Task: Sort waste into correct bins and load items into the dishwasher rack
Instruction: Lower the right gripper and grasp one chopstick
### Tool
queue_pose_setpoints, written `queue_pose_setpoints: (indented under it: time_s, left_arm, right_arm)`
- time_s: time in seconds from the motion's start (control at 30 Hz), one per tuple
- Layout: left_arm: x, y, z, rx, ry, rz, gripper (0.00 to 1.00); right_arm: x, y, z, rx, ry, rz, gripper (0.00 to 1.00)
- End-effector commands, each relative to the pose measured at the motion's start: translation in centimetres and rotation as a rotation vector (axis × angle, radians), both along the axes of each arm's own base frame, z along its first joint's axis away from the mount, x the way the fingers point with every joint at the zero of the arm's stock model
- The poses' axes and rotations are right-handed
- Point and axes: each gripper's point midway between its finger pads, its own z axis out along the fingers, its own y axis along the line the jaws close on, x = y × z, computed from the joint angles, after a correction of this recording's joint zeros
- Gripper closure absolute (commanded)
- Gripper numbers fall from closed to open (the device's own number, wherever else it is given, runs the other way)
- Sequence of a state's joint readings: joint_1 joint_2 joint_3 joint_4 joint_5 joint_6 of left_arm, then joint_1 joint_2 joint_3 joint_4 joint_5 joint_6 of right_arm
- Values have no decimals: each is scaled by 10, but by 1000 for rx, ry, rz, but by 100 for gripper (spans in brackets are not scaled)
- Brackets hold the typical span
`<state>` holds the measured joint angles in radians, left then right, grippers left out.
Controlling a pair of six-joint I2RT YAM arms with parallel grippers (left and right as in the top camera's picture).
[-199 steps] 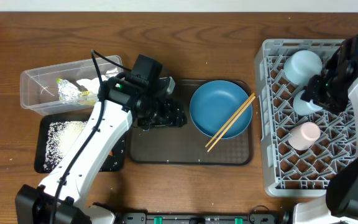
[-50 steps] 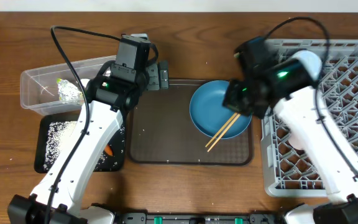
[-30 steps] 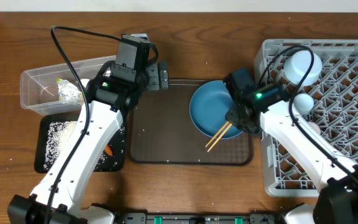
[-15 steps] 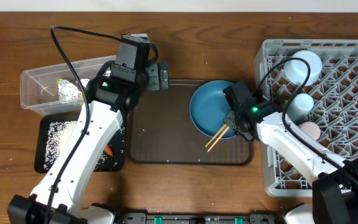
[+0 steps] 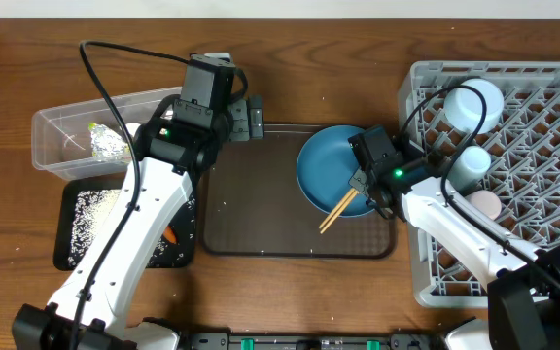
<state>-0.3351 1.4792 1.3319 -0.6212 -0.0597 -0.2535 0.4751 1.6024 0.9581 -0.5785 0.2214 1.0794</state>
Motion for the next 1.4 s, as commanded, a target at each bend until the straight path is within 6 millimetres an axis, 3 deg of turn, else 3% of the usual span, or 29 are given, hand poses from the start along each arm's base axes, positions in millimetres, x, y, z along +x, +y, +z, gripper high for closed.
queue_pose_setpoints:
  time_s: [0.0,0.13,0.67,1.37]
  left_arm:
    - [2,3,0,16,-3,4,2]
    - [2,3,0,16,-2,4,2]
    - [2,3,0,16,-2,4,2]
    - [1,3,-1,18,4,3,2]
  right_arm:
    - [1,-7,-1,-35,-8,5,82]
    - [10,-3,3,-27,-43,28,73]
    - [13,19,4,114,-47,2,72]
    - [1,16,-5,87,5,6,77]
